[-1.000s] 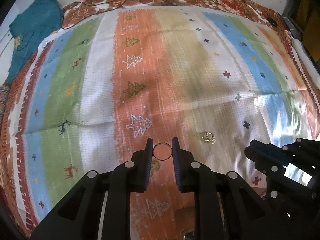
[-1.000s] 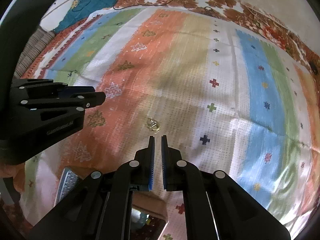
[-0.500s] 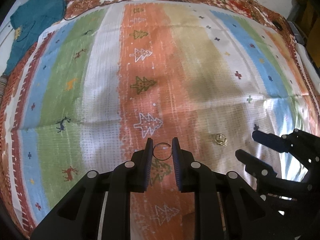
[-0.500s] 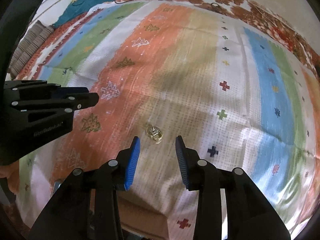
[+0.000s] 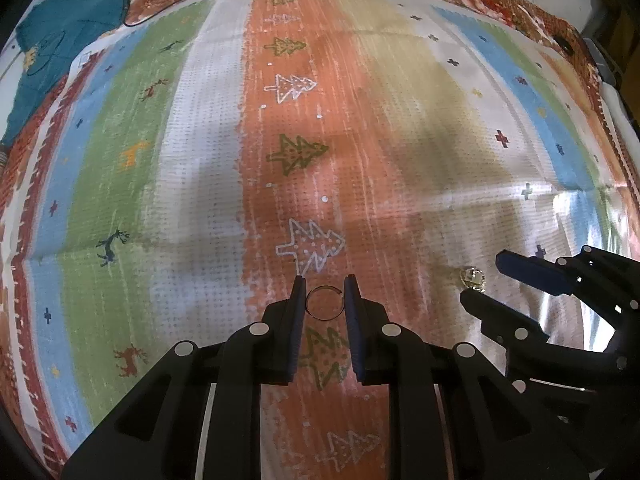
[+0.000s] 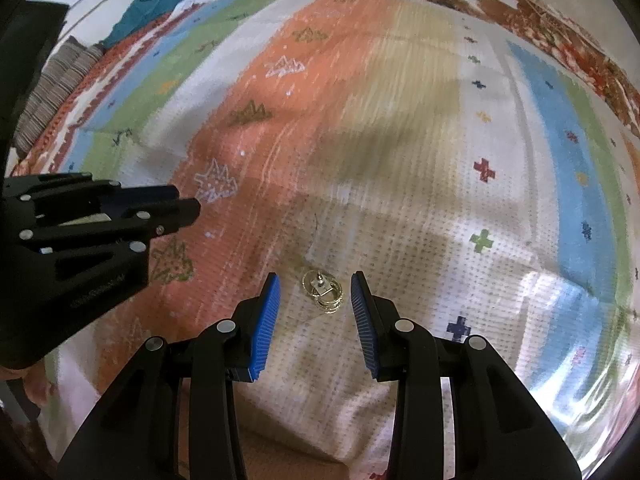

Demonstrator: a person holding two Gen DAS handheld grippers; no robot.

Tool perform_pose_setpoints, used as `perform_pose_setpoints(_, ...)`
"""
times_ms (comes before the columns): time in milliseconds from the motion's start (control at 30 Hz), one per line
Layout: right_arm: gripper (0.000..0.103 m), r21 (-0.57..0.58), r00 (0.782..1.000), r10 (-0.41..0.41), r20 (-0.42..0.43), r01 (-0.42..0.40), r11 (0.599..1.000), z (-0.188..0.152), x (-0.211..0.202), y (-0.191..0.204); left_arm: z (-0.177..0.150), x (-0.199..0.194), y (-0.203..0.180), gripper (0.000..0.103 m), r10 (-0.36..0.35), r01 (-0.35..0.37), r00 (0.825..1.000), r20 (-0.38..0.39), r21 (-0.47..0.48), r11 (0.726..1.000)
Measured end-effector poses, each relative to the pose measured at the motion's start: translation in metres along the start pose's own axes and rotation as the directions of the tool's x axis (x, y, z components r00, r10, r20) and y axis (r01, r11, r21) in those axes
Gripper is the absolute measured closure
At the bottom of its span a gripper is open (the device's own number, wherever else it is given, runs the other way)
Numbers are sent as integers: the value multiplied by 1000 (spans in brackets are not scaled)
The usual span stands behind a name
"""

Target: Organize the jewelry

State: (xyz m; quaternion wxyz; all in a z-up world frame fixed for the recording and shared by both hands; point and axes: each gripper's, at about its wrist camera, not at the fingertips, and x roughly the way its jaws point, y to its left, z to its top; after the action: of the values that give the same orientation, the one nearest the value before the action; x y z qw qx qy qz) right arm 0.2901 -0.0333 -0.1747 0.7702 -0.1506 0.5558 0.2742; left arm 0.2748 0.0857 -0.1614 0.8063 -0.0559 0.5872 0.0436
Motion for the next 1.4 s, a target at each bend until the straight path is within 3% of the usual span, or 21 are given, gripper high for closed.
perform_pose_setpoints(433, 66, -3, 998, 10, -63, -10, 1000, 2, 16, -3, 1, 5, 3, 84, -4, 4, 1000, -7, 3, 1000)
perform_pose_setpoints(567, 83, 6, 998, -7, -57, 7, 1000, 4, 18, -5, 0, 7, 2, 84, 1, -1, 1000, -13, 7, 1000)
perform_pose_setpoints(700, 86, -5, 999, 13, -53, -13, 1000, 5, 20, -3, 0, 10, 3, 84, 5, -5, 1000, -21, 9, 1000)
perform_pose_setpoints(1167, 86, 18, 999, -33, 13, 33, 999, -8, -4, -7, 1, -12, -5, 84, -1, 1, 1000, 10, 13, 1000)
perform_pose_setpoints(1400, 86, 43, 996, -54, 72, 51, 998, -15, -39, -11, -3, -35, -21, 84, 2, -4, 999, 34, 41, 999)
